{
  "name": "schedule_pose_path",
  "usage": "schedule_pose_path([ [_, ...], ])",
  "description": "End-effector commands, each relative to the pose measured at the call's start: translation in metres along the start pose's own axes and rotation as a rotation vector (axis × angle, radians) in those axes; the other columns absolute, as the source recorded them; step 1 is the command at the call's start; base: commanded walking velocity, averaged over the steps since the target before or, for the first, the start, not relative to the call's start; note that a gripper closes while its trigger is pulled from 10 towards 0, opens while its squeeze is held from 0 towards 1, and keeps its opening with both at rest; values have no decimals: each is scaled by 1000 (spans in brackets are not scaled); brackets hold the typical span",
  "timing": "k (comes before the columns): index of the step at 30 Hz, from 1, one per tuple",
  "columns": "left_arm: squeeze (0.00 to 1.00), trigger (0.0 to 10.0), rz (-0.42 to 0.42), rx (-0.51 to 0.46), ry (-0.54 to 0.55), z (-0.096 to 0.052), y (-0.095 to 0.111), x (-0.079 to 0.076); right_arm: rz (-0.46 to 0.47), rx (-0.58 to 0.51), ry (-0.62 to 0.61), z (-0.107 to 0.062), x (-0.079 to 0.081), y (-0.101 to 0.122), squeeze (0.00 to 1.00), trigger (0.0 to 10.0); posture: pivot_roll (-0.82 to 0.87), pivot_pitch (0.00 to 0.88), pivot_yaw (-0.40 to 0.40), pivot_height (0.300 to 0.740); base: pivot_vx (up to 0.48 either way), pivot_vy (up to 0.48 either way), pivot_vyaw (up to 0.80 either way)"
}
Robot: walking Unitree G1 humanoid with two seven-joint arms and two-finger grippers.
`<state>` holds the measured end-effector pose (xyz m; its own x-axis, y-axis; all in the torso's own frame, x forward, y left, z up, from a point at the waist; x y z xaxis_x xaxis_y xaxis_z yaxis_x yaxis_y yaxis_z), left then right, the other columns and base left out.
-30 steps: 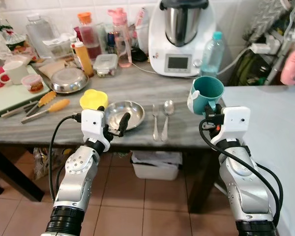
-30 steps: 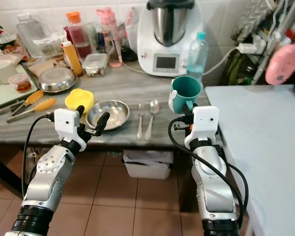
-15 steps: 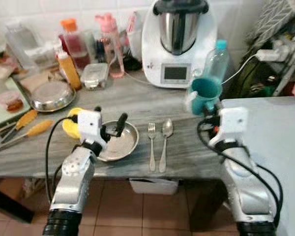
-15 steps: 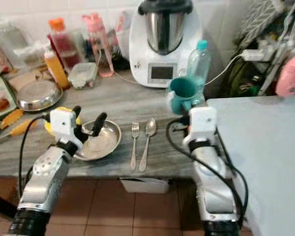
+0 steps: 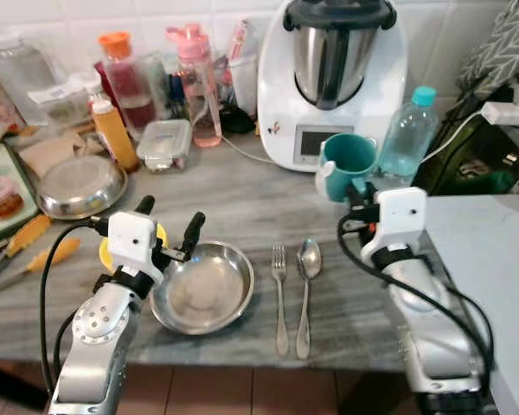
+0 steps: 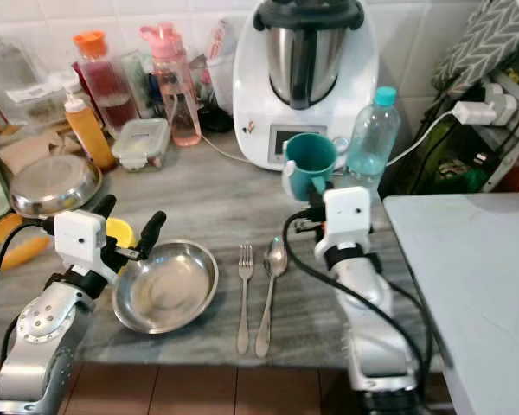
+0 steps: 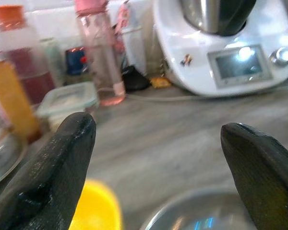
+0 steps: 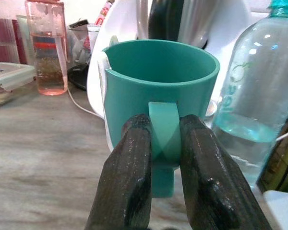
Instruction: Setting the table
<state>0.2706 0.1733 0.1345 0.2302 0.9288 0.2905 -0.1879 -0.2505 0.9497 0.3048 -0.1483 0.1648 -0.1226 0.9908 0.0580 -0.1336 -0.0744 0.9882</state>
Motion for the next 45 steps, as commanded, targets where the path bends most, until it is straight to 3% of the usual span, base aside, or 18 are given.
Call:
schedule_pose_path([
  [1, 0, 10000, 33, -11, 23, -5, 7, 9, 10, -37, 36, 0, 9, 9, 0, 10000, 9, 36, 20, 740, 0, 0, 0],
  [8, 0, 10000, 71, 6, -22, -25, 11, 7, 10, -39, 119, 5, 18, 11, 0, 10000, 44, 47, 8, 740, 0, 0, 146],
  [16, 0, 10000, 63, 16, -37, -30, 12, 7, 13, -32, 114, 9, 18, 9, 0, 10000, 58, 52, 4, 740, 0, 0, 744],
  [19, 0, 10000, 89, -31, -83, -30, 19, 5, 17, -30, 107, 9, 17, 9, 0, 10000, 65, 56, 1, 740, 0, 0, 792],
  [27, 0, 10000, 65, -37, -240, -33, 25, -4, 38, -10, 122, 15, 17, 7, 0, 10000, 86, 68, -4, 740, 0, 0, 248],
  [34, 0, 10000, -1, -43, -416, -29, 31, -22, 57, 91, 255, 32, 40, -6, 0, 10000, 90, 72, -2, 740, 0, 0, 0],
  [45, 0, 10000, -60, -78, -506, -14, 46, -42, 45, 158, 369, 40, 72, -27, 0, 10000, 77, 74, 10, 740, 0, 0, 0],
])
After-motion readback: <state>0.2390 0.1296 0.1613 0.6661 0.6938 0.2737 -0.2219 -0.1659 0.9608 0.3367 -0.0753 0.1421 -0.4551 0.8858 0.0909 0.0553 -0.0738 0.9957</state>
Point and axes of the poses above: a point about 5 cm out from each wrist's last joint towards the gripper, its own z axis pointing out of the wrist towards the gripper, its own y axis along the axis of the wrist's last joint, x = y × z, the point moved 1 cm from there along z, pointing out of the wrist towards the gripper, and after that the axes turned 10 degrees about z, right-handed, at the moved point
